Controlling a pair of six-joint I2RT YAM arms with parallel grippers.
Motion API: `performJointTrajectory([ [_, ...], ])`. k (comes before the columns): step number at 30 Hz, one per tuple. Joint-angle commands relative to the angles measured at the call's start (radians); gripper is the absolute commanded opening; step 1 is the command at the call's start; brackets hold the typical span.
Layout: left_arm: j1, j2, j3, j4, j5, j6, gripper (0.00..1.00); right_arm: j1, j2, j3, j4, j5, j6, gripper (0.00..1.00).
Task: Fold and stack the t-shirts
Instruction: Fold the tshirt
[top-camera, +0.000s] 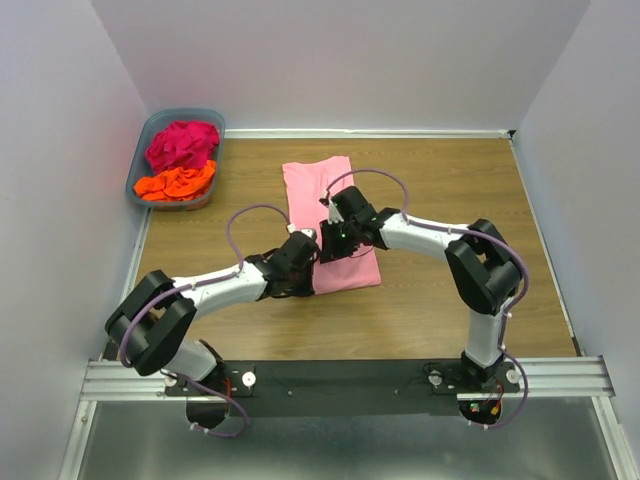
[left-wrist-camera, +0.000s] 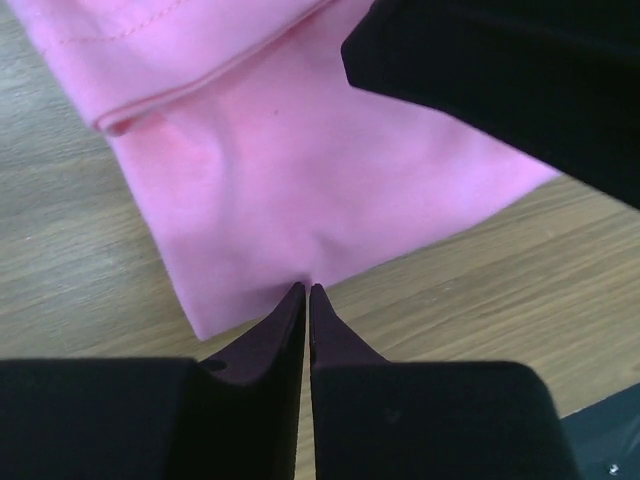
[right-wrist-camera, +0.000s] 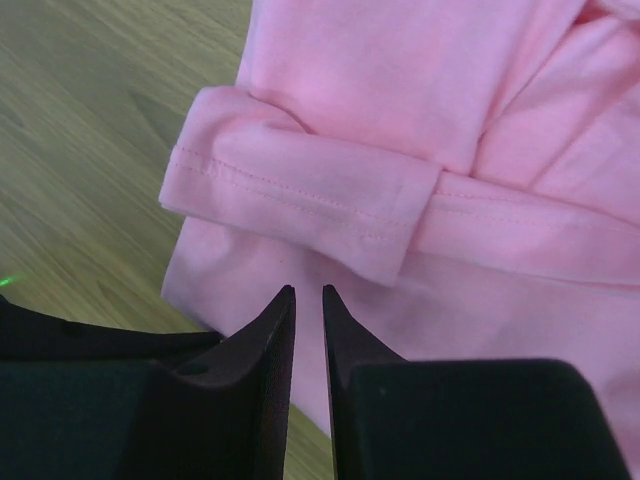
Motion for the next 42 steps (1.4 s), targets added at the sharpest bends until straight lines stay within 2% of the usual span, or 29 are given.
performJointTrajectory([
  [1, 0.006, -0.011, -0.035, 0.017, -0.049, -0.033, 0.12, 0.039, 0.064, 0.019, 0.032, -0.039, 0.018, 0.25],
  [6, 0.01, -0.017, -0.075, 0.027, -0.028, -0.051, 0.11, 0.059, 0.092, 0.022, 0.067, -0.029, 0.039, 0.25],
  [7, 0.013, -0.02, -0.08, 0.033, -0.025, -0.053, 0.08, 0.059, 0.095, 0.022, 0.075, -0.018, 0.047, 0.25],
  [16, 0.018, -0.011, -0.111, 0.053, 0.002, -0.045, 0.07, 0.057, 0.122, 0.072, 0.087, 0.109, 0.046, 0.24],
  [22, 0.029, -0.058, -0.115, 0.035, -0.014, -0.044, 0.07, 0.057, 0.127, 0.097, 0.087, 0.215, 0.044, 0.24],
  [35, 0.041, -0.086, -0.112, 0.024, 0.0, -0.025, 0.06, 0.018, 0.242, 0.361, 0.084, 0.389, -0.073, 0.25],
  [38, 0.042, -0.121, -0.097, -0.006, -0.006, -0.031, 0.07, -0.006, 0.216, 0.375, 0.083, 0.396, -0.076, 0.28],
  [41, 0.053, -0.185, -0.065, -0.048, -0.017, -0.031, 0.07, -0.029, 0.127, 0.336, 0.081, 0.361, -0.085, 0.37],
  [42, 0.074, -0.202, -0.048, -0.052, -0.011, -0.03, 0.08, -0.044, 0.103, 0.291, 0.081, 0.343, -0.088, 0.44],
])
